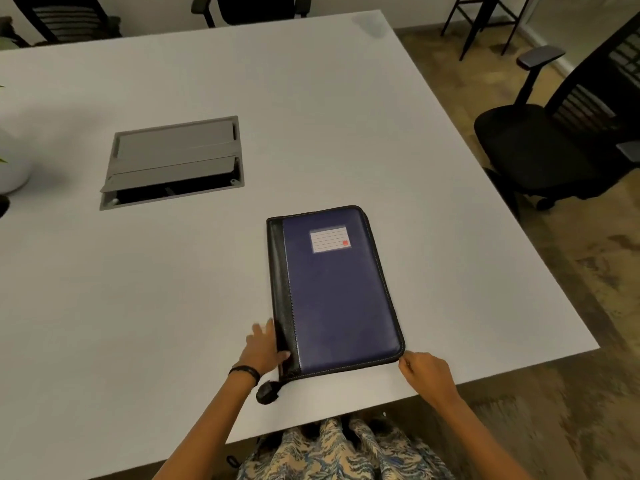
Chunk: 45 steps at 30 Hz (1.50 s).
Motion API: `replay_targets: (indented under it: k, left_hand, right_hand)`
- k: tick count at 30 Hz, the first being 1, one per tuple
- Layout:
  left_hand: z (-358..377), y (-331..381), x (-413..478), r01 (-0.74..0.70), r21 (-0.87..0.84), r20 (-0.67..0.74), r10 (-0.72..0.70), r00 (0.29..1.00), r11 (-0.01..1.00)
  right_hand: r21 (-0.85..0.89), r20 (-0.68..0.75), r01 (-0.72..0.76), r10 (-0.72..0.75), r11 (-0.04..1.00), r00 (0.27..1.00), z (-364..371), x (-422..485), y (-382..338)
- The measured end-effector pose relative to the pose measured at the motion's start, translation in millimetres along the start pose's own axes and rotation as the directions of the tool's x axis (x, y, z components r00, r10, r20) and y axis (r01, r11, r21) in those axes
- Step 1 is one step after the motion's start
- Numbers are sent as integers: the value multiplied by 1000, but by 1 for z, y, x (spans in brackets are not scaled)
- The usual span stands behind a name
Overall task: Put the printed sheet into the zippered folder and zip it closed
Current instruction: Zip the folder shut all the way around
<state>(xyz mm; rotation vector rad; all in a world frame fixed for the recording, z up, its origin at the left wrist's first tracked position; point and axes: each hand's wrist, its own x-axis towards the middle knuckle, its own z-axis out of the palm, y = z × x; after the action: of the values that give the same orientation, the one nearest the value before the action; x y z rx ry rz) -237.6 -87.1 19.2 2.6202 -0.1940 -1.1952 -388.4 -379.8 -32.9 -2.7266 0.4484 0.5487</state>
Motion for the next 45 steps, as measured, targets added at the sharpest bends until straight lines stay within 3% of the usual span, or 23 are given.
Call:
replay_targets:
  k: [3, 5, 7, 9, 11, 15, 21, 25, 32, 45]
  left_hand:
    - [5, 42, 2, -196, 137, -190, 220, 957, 971]
    - [20, 71, 5, -365, 261, -150, 411, 899, 894]
    - [43, 98, 8, -461, 312, -37, 495, 868, 831]
    - [68, 120, 12, -466, 368, 51, 484, 874, 805]
    - [87, 137, 15, -420, 448, 49, 447, 893, 790]
    - [101, 154, 23, -352, 537, -7, 421, 907, 767]
    - [95, 154, 29, -398, 639, 79, 459, 885, 658]
    - [86, 155, 33, -473, 672, 165, 507, 846, 570]
    - [82, 169, 35, -532, 677, 239, 531, 813, 509]
    - [75, 164, 32, -575, 717, 277, 595, 754, 394]
  right_hand:
    - [114, -57, -26, 33, 993, 998, 3, -2, -1]
    - [176, -81, -41, 55, 984, 995, 5, -4, -2]
    - [254, -123, -53, 86, 966, 989, 5, -6, -3]
    - [362, -175, -51, 121, 931, 977, 4, -5, -4]
    - [427, -191, -60, 154, 902, 969, 3, -3, -5]
    - [478, -173, -99, 204, 873, 964, 5, 0, -5]
    - [487, -173, -77, 182, 870, 968, 9, 1, 4]
    - [530, -188, -60, 186, 846, 964, 7, 5, 11]
    - [604, -222, -108, 296, 790, 929, 1, 23, 16]
    - [594, -226, -57, 234, 802, 946, -12, 57, 15]
